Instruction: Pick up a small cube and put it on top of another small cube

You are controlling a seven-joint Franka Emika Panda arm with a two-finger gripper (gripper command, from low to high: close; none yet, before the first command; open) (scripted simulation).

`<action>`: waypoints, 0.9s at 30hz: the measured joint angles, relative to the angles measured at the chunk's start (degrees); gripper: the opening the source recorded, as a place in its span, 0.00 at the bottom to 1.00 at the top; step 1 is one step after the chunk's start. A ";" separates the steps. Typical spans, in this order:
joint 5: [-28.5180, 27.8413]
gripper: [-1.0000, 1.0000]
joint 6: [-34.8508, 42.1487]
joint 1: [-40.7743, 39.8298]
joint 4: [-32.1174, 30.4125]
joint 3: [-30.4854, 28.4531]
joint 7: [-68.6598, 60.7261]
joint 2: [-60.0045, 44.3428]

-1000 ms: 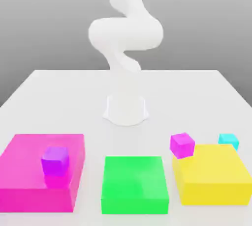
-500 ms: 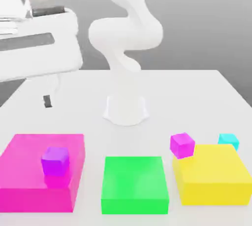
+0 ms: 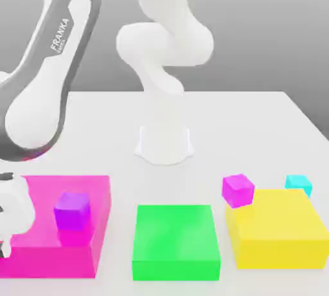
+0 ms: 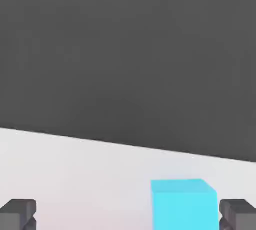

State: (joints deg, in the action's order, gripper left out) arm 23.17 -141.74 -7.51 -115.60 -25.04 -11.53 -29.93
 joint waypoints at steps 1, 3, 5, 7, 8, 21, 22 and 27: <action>-0.33 0.50 -0.79 -0.72 0.38 0.10 -0.70 -1.59; 0.96 0.50 -3.40 -2.32 1.46 1.60 -2.27 -5.59; 2.68 0.00 -6.02 -3.91 2.50 3.51 -3.58 -9.35; 2.69 0.00 -6.01 -3.91 2.50 3.51 -3.59 -9.35; 2.71 0.00 -5.98 -3.91 2.51 3.51 -3.61 -9.35; -2.76 0.00 2.20 3.02 -5.94 -2.72 4.99 5.48; -3.32 0.00 2.69 3.88 -7.21 -3.24 6.25 7.09; -8.12 0.00 4.36 7.86 -13.80 -5.23 13.78 15.80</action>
State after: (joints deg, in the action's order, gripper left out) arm 15.05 -137.38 0.34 -129.41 -30.27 2.24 -14.13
